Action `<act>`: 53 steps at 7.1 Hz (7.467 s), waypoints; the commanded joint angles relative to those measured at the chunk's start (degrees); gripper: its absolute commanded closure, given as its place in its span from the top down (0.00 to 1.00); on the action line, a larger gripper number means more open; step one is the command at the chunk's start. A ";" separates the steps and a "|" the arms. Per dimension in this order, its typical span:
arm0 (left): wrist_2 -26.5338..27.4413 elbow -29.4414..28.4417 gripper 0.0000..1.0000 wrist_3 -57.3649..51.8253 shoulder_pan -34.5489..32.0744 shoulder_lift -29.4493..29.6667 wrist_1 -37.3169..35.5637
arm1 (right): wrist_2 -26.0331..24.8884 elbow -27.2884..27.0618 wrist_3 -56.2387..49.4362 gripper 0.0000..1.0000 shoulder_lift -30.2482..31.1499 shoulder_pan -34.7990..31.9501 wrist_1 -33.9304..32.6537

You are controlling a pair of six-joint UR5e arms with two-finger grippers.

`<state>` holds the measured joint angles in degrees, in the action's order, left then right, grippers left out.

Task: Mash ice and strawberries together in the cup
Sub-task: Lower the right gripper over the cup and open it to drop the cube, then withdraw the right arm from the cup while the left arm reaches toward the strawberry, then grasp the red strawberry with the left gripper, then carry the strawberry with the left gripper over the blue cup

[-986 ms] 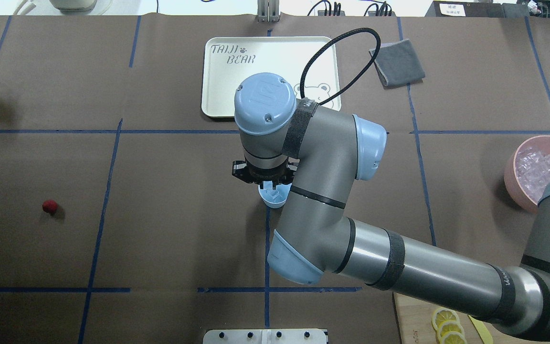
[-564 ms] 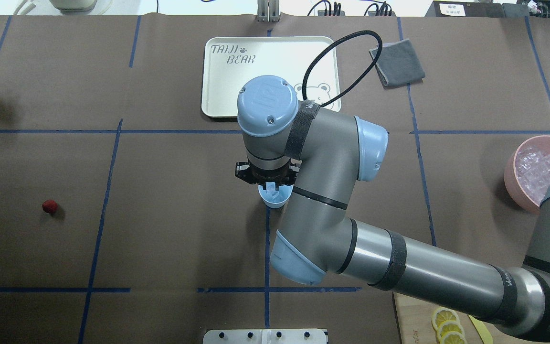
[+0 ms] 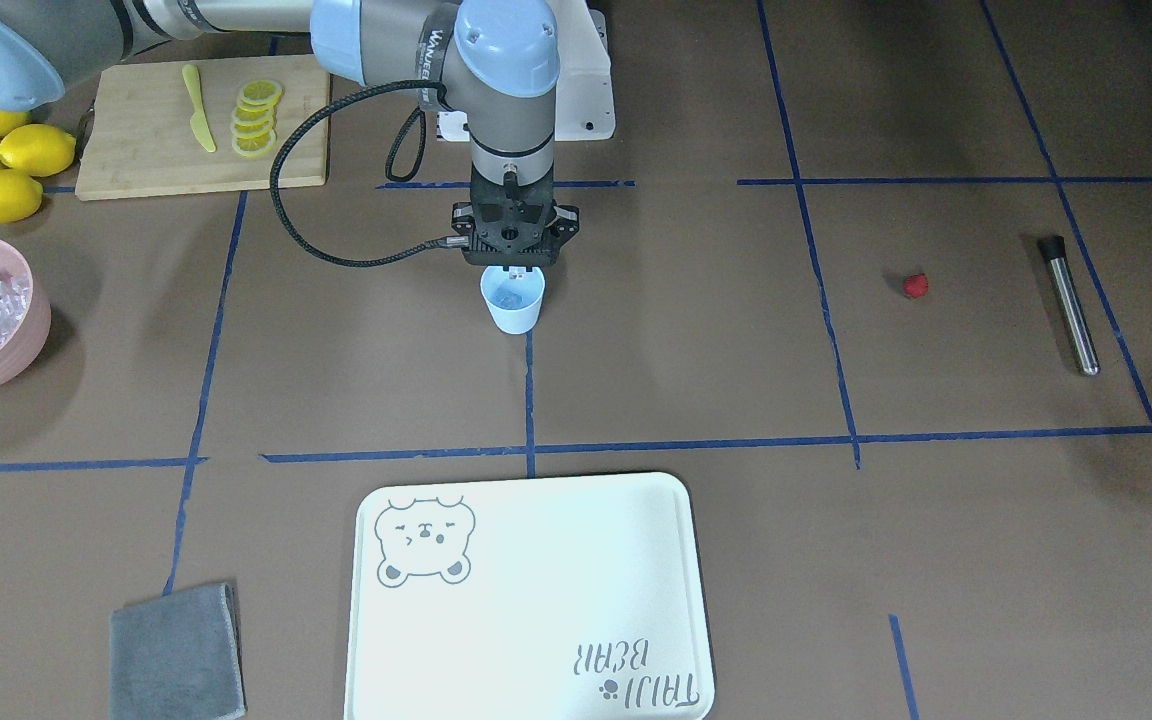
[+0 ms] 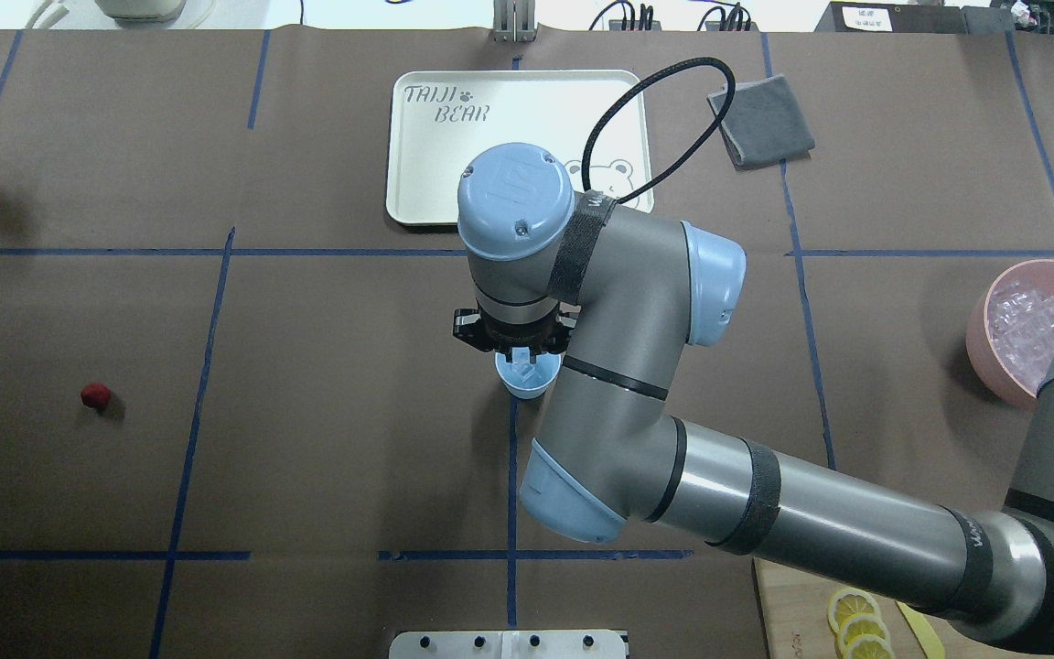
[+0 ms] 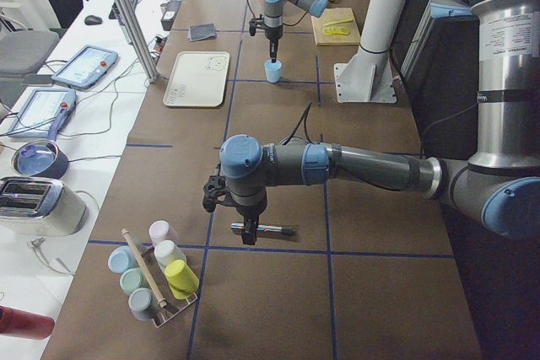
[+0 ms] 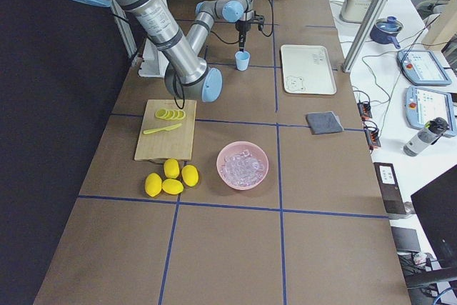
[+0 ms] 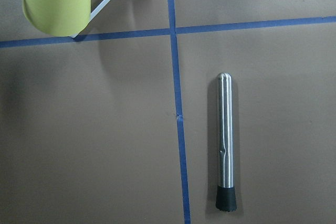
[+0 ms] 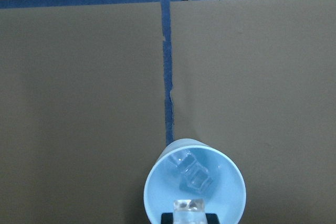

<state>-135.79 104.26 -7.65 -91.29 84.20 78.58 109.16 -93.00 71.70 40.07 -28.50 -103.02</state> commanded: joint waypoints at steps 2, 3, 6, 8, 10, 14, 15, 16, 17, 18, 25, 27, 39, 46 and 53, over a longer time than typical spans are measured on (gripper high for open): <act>0.00 0.24 1.00 0.00 -0.02 0.09 0.00 | 0.00 -0.08 -0.07 0.88 0.35 -0.15 0.10; 0.00 0.16 1.00 0.00 -0.03 0.09 0.00 | 0.00 -0.17 -0.07 0.98 0.36 -0.15 0.10; 0.00 0.16 1.00 0.00 0.06 0.09 0.09 | 0.00 -0.34 0.02 0.99 0.27 -0.15 0.10; 0.18 1.39 1.00 -0.44 0.41 0.35 1.05 | 0.26 -1.65 0.02 0.99 -0.08 -0.85 0.10; -1.91 2.17 0.99 8.27 2.51 0.10 8.42 | 2.10 -6.04 -0.15 0.99 0.35 -4.79 -0.33; -0.54 14.22 0.98 36.42 20.07 -2.37 17.62 | 11.40 -12.97 -11.43 0.99 9.10 -18.39 0.02; 4.00 14.05 0.98 43.87 25.93 -2.89 21.93 | 14.12 -15.44 -20.11 0.99 14.45 -23.31 0.10; 8.74 13.35 0.98 50.82 31.30 -2.90 27.45 | 17.20 -16.33 -27.59 0.99 18.95 -27.97 0.19; 13.66 10.90 0.98 57.15 37.18 -2.81 32.99 | 19.75 -16.34 -36.54 0.99 23.25 -32.89 0.19; 17.89 6.44 0.98 61.13 41.42 -2.55 40.01 | 20.99 -16.25 -44.46 0.99 27.30 -37.46 0.10; 23.99 -3.01 0.97 67.50 49.45 -1.84 53.70 | 24.61 -15.11 -70.64 0.99 42.63 -51.21 0.10; 24.08 -3.18 0.91 67.50 49.72 -1.93 53.70 | 24.61 -15.11 -70.47 0.99 42.63 -51.22 0.10; 24.08 -2.75 0.07 67.94 49.81 -2.46 53.61 | 24.79 -15.37 -70.20 0.99 42.28 -51.39 0.10; 20.58 15.81 0.00 76.88 49.63 22.66 9.41 | 25.40 -13.19 -80.90 0.99 53.32 -60.68 4.12; 21.09 -2.92 0.00 96.94 58.15 50.28 8.52 | 30.59 -6.50 -77.50 1.00 60.12 -63.96 19.18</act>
<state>-114.82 102.56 88.32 -34.63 133.38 86.66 139.17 -99.53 -6.74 100.19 -92.42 -83.98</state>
